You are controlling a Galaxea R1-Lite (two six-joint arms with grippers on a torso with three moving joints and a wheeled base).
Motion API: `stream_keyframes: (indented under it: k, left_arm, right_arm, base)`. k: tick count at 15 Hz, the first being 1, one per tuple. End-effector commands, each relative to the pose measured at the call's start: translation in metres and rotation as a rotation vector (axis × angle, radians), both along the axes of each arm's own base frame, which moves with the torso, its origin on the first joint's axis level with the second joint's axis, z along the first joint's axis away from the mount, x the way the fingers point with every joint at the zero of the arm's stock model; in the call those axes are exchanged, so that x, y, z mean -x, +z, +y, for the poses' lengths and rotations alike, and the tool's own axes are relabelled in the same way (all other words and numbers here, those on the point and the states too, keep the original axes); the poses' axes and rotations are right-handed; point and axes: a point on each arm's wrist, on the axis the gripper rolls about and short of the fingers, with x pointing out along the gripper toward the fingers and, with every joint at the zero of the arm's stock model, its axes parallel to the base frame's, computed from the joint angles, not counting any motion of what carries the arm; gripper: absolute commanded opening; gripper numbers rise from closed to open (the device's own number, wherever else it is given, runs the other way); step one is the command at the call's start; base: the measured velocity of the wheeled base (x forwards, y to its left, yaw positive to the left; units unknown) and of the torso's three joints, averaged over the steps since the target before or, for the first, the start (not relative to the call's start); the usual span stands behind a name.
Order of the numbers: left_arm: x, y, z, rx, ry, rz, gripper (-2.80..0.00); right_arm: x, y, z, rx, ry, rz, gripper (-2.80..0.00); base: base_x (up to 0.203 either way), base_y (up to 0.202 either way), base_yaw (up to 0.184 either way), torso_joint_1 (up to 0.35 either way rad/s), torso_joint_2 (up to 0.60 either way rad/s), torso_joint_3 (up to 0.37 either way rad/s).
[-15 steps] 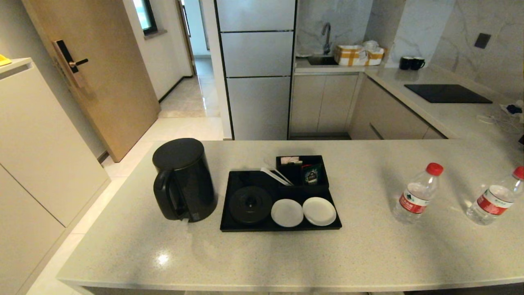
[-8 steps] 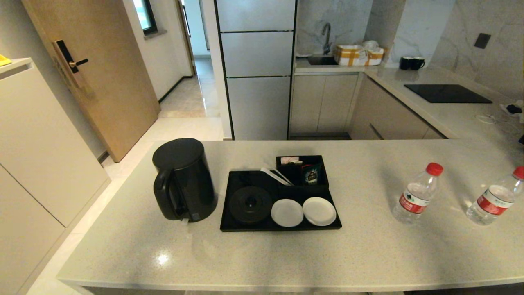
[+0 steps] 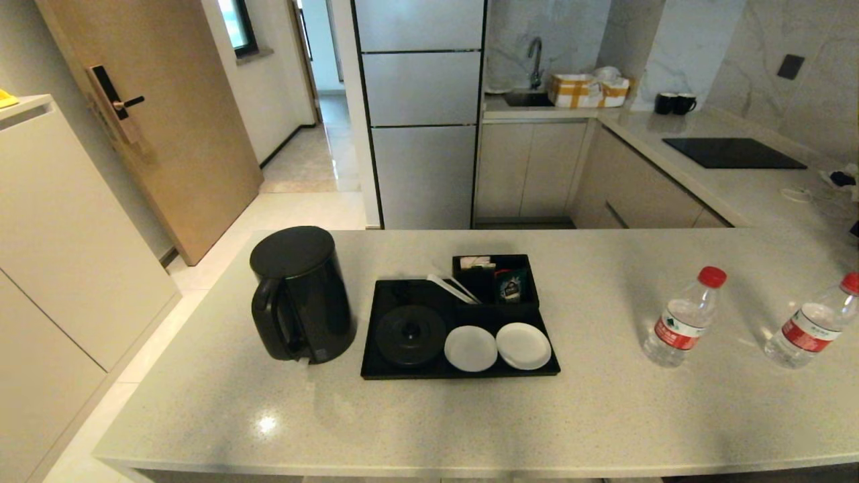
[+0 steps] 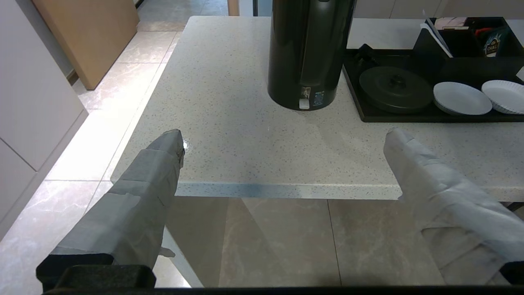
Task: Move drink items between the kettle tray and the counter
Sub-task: Return the bottled water to its original position
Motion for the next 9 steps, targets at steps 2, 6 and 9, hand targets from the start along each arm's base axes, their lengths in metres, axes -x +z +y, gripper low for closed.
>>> stream_keyframes:
  k: [2, 6, 9]
  left_arm:
    - [0.000, 0.000, 0.000, 0.000, 0.001, -0.001, 0.00]
    - [0.000, 0.000, 0.000, 0.000, 0.001, -0.001, 0.00]
    - [0.000, 0.000, 0.000, 0.000, 0.001, -0.001, 0.00]
  right_arm:
    - [-0.089, -0.020, -0.007, -0.022, -0.089, 0.230, -2.80]
    - [-0.147, -0.064, -0.022, -0.086, -0.195, 0.271, -2.80]
    - [-0.166, -0.098, -0.027, -0.111, -0.180, 0.253, -2.80]
  base:
    - [0.000, 0.000, 0.000, 0.000, 0.00, 0.000]
    - [0.000, 0.000, 0.000, 0.000, 0.00, 0.000]
    - [0.000, 0.000, 0.000, 0.000, 0.00, 0.000]
